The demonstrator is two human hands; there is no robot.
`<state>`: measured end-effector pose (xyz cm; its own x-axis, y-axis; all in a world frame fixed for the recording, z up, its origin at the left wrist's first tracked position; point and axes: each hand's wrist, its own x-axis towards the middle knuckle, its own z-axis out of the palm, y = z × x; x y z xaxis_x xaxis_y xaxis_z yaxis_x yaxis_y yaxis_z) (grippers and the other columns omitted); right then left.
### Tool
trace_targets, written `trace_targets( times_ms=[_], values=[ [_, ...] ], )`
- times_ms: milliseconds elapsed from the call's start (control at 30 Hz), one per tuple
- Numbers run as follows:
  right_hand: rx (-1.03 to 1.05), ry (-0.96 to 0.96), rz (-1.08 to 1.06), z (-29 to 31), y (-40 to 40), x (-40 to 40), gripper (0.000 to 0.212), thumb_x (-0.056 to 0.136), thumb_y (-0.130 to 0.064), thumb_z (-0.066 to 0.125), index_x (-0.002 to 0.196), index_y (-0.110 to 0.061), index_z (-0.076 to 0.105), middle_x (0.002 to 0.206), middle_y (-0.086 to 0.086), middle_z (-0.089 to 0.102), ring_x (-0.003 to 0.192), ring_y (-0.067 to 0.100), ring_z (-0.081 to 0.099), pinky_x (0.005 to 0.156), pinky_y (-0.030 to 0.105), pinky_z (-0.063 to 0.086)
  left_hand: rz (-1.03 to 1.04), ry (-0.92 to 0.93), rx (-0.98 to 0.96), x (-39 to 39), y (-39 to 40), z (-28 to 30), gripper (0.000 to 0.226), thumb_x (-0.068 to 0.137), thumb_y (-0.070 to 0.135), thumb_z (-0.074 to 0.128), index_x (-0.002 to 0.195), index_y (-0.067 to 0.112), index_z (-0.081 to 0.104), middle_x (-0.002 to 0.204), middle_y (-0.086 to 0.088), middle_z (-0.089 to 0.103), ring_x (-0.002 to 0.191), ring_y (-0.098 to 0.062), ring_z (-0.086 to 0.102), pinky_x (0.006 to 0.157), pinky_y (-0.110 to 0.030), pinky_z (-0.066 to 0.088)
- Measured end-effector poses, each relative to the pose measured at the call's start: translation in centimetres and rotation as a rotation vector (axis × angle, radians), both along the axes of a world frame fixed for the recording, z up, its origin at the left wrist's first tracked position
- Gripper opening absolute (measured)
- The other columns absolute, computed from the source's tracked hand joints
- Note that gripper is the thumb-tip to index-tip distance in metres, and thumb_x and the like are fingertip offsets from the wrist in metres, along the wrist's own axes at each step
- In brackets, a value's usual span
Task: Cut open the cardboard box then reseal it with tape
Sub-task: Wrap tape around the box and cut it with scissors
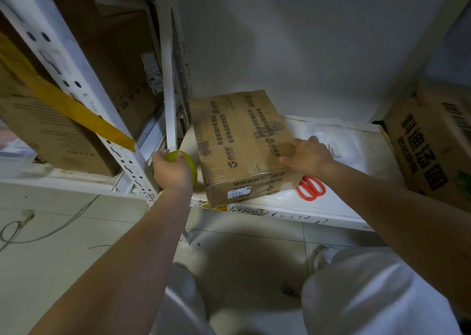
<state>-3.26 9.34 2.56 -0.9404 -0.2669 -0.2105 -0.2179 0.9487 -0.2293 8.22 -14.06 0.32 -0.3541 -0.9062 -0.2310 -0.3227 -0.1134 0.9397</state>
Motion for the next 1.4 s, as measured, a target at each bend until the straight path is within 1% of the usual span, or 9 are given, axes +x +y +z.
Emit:
trace_targets(
  times_ms=[100,233,433,633,767,933,1167,1333,1400],
  values=[
    [0.025,0.073,0.022,1.0,-1.2,0.8,0.054,0.086,-0.054,0.058,0.132,-0.026,0.048,0.117,0.011,0.046,0.110,0.032,0.049,0.091,0.045,0.049,0.024,0.035,-0.092,0.7,-0.2,1.1,0.027,0.094,0.022,0.057,0.120,0.021,0.052,0.125,-0.010,0.057,0.114,-0.032,0.055,0.097,-0.042,0.047],
    [-0.209,0.154,0.151,2.2,-3.4,2.3,0.038,0.089,-0.043,0.061,0.124,-0.029,0.061,0.123,0.007,0.053,0.114,0.030,0.051,0.096,0.044,0.046,-0.016,0.074,-0.181,1.9,0.0,2.8,0.029,0.094,0.023,0.056,0.123,0.023,0.050,0.115,-0.003,0.054,0.102,-0.023,0.052,0.092,-0.035,0.047],
    [-0.490,0.036,0.388,4.9,-6.9,5.7,0.034,0.090,-0.041,0.060,0.120,-0.024,0.064,0.115,-0.006,0.060,0.109,0.013,0.055,0.100,0.036,0.044,-0.172,0.185,-0.135,3.9,3.0,4.8,0.018,0.094,0.019,0.059,0.107,0.027,0.050,0.102,0.005,0.053,0.104,-0.022,0.056,0.094,-0.042,0.050],
    [-0.660,0.035,0.416,6.9,-8.8,7.5,0.038,0.083,-0.037,0.070,0.117,-0.022,0.066,0.110,0.001,0.064,0.101,0.014,0.060,0.095,0.039,0.049,-0.318,0.273,-0.077,5.5,5.9,5.9,0.021,0.092,0.016,0.060,0.109,0.026,0.053,0.105,0.003,0.058,0.104,-0.021,0.058,0.091,-0.041,0.051],
    [-0.598,0.054,0.504,8.3,-8.1,8.0,0.031,0.082,-0.027,0.073,0.112,-0.020,0.068,0.099,-0.008,0.059,0.096,0.009,0.057,0.086,0.025,0.046,-0.427,0.308,-0.070,6.1,7.2,6.2,0.022,0.093,0.013,0.059,0.113,0.022,0.053,0.100,0.008,0.057,0.095,-0.012,0.056,0.080,-0.028,0.046],
    [-0.521,0.181,0.518,9.3,-6.7,8.7,0.003,0.081,-0.022,0.074,0.081,-0.021,0.072,0.077,-0.013,0.060,0.083,0.009,0.057,0.076,0.025,0.040,-0.504,0.276,-0.042,6.5,8.2,6.3,0.019,0.094,0.016,0.059,0.109,0.025,0.053,0.096,0.016,0.055,0.092,-0.008,0.058,0.086,-0.035,0.052],
    [-0.285,0.329,0.551,8.7,-6.2,9.1,0.011,0.091,-0.031,0.061,0.088,-0.021,0.064,0.093,-0.008,0.058,0.101,0.013,0.042,0.078,0.026,0.030,-0.584,0.253,-0.008,7.0,9.0,6.1,0.023,0.092,0.016,0.061,0.099,0.036,0.052,0.111,-0.006,0.063,0.103,-0.027,0.062,0.084,-0.040,0.053],
    [-0.227,0.367,0.562,7.8,-6.2,8.8,0.012,0.096,-0.031,0.053,0.094,-0.019,0.057,0.102,-0.002,0.058,0.102,0.017,0.042,0.078,0.026,0.028,-0.600,0.304,0.127,7.2,9.2,5.5,0.069,0.079,0.018,0.072,0.137,0.020,0.036,0.122,-0.009,0.062,0.109,-0.026,0.063,0.093,-0.046,0.053],
    [-0.202,0.356,0.579,7.5,-6.1,8.6,0.009,0.096,-0.029,0.051,0.093,-0.021,0.055,0.103,-0.002,0.059,0.103,0.017,0.042,0.079,0.028,0.030,-0.592,0.303,0.135,7.2,9.6,4.7,0.050,0.081,0.010,0.071,0.123,0.022,0.045,0.116,-0.010,0.064,0.105,-0.027,0.065,0.090,-0.045,0.054]
  ],
)
